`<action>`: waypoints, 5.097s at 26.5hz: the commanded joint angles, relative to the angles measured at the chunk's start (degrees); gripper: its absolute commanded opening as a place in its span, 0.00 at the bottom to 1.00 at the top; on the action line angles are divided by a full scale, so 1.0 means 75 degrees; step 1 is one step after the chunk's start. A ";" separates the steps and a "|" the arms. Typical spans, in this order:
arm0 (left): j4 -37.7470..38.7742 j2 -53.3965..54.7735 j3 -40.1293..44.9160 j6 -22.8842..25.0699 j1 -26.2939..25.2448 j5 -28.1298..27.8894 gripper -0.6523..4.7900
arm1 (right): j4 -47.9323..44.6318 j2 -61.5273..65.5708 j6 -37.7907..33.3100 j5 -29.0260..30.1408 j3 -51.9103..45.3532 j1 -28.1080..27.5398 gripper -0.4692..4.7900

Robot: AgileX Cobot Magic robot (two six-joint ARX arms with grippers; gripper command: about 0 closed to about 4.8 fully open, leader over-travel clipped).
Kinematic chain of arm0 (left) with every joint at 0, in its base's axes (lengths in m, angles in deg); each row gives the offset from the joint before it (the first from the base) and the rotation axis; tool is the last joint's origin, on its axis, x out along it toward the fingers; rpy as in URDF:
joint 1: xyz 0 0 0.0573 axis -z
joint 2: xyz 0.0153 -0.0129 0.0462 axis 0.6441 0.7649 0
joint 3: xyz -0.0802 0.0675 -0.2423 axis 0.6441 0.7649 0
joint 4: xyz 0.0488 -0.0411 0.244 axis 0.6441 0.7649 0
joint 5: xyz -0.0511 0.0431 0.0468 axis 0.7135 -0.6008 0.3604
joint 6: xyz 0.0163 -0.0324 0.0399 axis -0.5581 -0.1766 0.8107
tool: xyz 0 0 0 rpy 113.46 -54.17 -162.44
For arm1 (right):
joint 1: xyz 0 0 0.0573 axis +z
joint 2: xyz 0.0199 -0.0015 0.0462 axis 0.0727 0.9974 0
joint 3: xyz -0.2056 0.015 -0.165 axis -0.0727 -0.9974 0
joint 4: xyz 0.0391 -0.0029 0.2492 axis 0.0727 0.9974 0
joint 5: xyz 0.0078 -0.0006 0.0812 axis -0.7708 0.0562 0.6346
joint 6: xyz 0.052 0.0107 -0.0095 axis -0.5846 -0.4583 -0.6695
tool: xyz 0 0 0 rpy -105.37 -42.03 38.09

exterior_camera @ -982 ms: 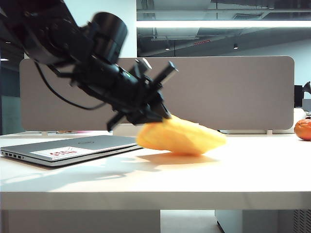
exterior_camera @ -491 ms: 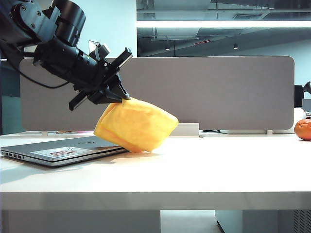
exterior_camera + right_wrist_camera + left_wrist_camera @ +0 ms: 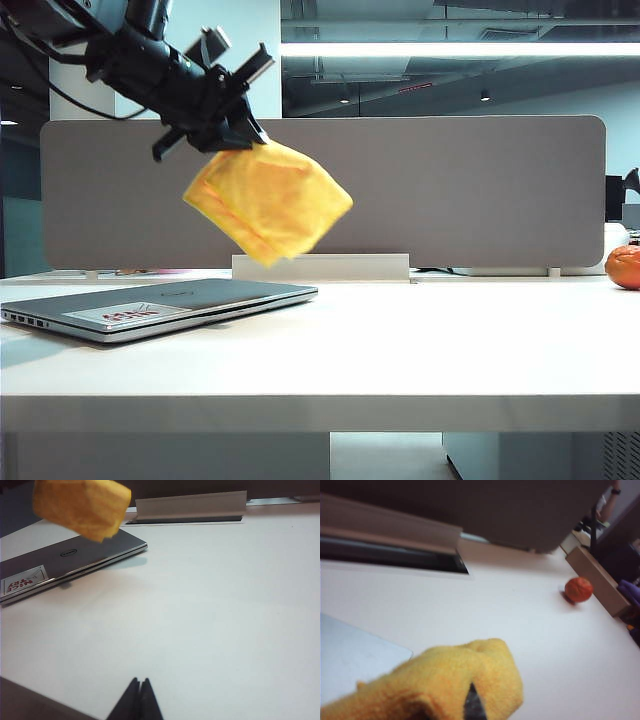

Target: Pick up the yellow rag and put it over the laptop.

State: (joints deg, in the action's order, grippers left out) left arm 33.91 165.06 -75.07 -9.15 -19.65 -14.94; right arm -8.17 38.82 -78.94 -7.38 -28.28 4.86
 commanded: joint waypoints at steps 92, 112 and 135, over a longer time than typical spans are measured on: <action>0.5374 -0.2786 0.0198 0.2559 -0.1250 -0.2334 0.11 | -0.0082 -0.0009 0.0315 -0.2885 -0.0029 -0.0015 0.08; 0.3774 -0.7408 0.4849 0.2669 -0.1250 -0.2334 0.11 | -0.0079 -0.0009 0.0280 -0.2850 -0.0029 -0.0012 0.08; 0.3902 -0.8553 0.5592 0.2702 -0.1250 -0.1699 0.11 | -0.0082 -0.0009 0.0280 -0.2850 -0.0029 -0.0012 0.08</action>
State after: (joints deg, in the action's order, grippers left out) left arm 63.68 101.04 -32.96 10.76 -29.05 -28.10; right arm -8.15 38.82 -76.77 -28.61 -28.28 4.75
